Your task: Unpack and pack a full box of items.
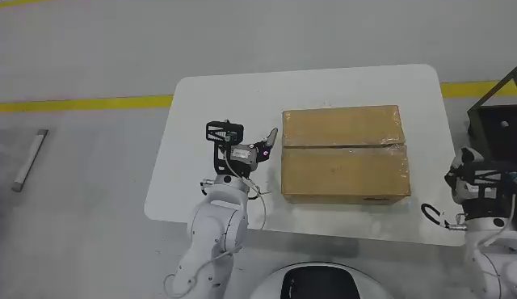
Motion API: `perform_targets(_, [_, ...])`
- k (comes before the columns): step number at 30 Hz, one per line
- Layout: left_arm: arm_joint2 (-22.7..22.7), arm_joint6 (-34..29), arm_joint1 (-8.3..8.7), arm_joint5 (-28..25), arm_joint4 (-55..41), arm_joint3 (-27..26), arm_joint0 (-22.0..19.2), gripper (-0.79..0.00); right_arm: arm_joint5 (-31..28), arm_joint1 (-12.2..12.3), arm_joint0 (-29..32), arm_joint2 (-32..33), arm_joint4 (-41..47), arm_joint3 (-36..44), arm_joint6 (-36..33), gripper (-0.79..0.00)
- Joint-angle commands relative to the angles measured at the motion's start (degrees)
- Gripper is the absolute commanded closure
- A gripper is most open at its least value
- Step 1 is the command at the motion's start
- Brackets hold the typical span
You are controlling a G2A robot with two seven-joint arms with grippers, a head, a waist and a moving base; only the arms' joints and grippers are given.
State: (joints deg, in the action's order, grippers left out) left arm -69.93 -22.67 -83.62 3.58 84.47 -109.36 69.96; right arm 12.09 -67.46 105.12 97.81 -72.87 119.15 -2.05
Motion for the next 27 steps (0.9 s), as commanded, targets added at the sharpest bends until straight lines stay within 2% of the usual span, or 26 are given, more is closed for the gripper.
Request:
perform_targets(1, [0.0, 0.0, 0.0, 0.0, -0.01, 0.0, 0.0, -0.785, -0.68, -0.13, -0.04, -0.65, 0.76, -0.36, -0.3, 0.0])
perform_targets(6, [0.0, 0.0, 0.0, 0.0, -0.01, 0.0, 0.0, -0.785, -2.84, -0.34, -0.66, -1.99, 2.11, -1.46, -1.17, 0.0])
perform_targets(15, [0.0, 0.0, 0.0, 0.0, -0.01, 0.0, 0.0, -0.785, -3.28, -0.43, -0.88, -2.14, 3.16, -1.66, -0.87, 0.0])
perform_targets(20, [0.0, 0.0, 0.0, 0.0, -0.01, 0.0, 0.0, -0.785, -5.4, -0.8, -1.69, -1.91, 9.78, -2.3, -0.34, 0.0])
perform_targets(27, [0.0, 0.0, 0.0, 0.0, -0.01, 0.0, 0.0, -0.785, -9.49, -0.9, -3.44, -3.08, 10.12, -4.85, -0.72, 0.0])
